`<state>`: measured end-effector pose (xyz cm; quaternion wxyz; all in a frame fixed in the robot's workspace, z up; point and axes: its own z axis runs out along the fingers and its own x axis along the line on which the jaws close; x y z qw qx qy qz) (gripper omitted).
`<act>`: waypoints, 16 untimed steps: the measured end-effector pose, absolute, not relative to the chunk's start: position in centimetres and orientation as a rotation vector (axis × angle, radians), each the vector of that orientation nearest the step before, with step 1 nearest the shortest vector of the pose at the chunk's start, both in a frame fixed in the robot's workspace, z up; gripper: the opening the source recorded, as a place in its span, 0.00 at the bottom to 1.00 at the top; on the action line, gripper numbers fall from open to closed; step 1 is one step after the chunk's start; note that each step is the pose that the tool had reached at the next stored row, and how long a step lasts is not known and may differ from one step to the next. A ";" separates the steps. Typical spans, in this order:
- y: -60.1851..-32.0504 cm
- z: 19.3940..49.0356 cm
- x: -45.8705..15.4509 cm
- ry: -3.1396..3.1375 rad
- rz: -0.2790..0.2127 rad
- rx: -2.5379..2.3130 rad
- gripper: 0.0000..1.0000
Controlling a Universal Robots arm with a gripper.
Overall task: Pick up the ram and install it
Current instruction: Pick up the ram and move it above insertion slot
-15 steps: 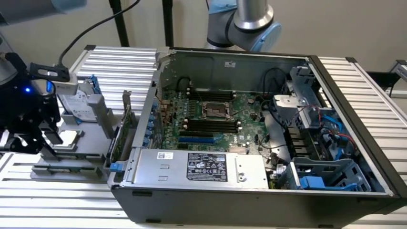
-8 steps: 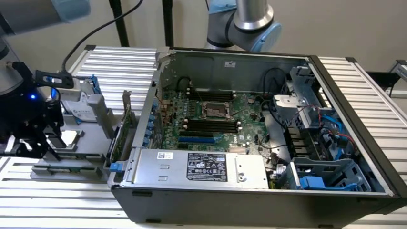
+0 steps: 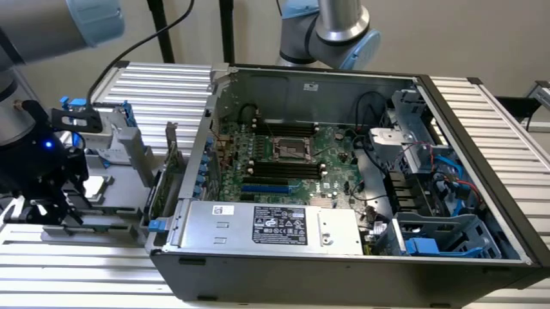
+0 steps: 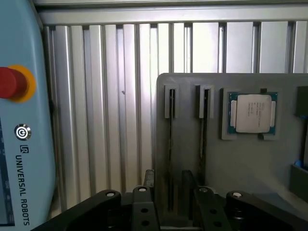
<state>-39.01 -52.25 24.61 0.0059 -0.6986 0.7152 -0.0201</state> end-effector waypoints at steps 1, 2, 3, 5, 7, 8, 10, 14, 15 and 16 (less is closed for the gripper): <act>-52.3 24.4 -39.0 2.238 -0.063 -2.187 0.36; -52.4 24.3 -39.0 2.238 -0.063 -2.188 0.36; -52.5 24.1 -39.0 2.238 -0.063 -2.188 0.36; -52.6 23.7 -38.9 2.238 -0.063 -2.188 0.36; -52.6 23.3 -38.9 2.238 -0.063 -2.188 0.36; -52.6 23.2 -38.9 2.238 -0.063 -2.188 0.36; -52.6 22.8 -38.9 2.238 -0.063 -2.188 0.36; -52.5 22.2 -38.9 2.238 -0.061 -2.188 0.36; -52.5 22.2 -38.9 2.238 -0.060 -2.188 0.36; -52.5 22.1 -38.9 2.238 -0.058 -2.188 0.36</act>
